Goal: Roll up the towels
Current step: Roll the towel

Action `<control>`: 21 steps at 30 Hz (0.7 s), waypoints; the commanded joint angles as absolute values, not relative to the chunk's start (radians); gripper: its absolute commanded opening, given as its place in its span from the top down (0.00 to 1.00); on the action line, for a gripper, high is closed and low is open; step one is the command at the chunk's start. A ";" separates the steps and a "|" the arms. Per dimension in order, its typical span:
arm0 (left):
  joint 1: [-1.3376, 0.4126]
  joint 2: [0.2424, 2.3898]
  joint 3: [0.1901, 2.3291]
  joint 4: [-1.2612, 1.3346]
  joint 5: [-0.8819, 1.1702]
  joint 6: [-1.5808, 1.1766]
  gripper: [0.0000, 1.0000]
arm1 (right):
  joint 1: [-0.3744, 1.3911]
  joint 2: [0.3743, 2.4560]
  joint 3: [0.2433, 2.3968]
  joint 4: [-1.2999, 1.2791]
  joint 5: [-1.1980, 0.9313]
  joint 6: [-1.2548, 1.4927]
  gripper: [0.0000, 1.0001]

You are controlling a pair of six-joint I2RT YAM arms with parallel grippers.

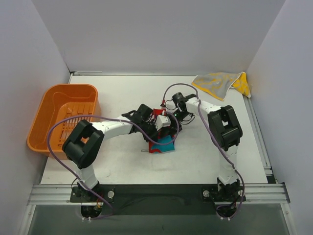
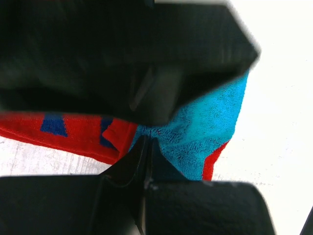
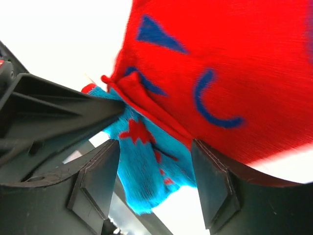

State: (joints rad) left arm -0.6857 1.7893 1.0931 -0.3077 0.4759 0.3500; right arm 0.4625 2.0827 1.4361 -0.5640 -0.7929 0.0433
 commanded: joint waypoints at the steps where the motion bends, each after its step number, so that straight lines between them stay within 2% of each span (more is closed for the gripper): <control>1: -0.680 1.796 1.140 -0.275 0.479 0.347 1.00 | 0.413 2.016 1.468 -0.597 -0.729 0.035 0.39; 9: -0.683 1.756 1.186 -0.296 0.521 0.322 1.00 | 0.305 1.948 1.453 -0.604 -0.888 0.104 0.45; 14: -0.684 1.776 1.190 -0.307 0.503 0.337 1.00 | 0.290 1.913 1.398 -0.617 -0.972 0.132 0.48; 21: -0.680 1.855 1.215 -0.316 0.465 0.356 1.00 | 0.305 1.899 1.304 -0.612 -1.060 0.172 0.57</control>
State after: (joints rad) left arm -0.6853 1.8320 1.1725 -0.3176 0.4755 0.3408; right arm 0.2913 1.9263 1.3411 -0.5652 -0.9756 0.1364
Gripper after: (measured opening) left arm 0.032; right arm 0.439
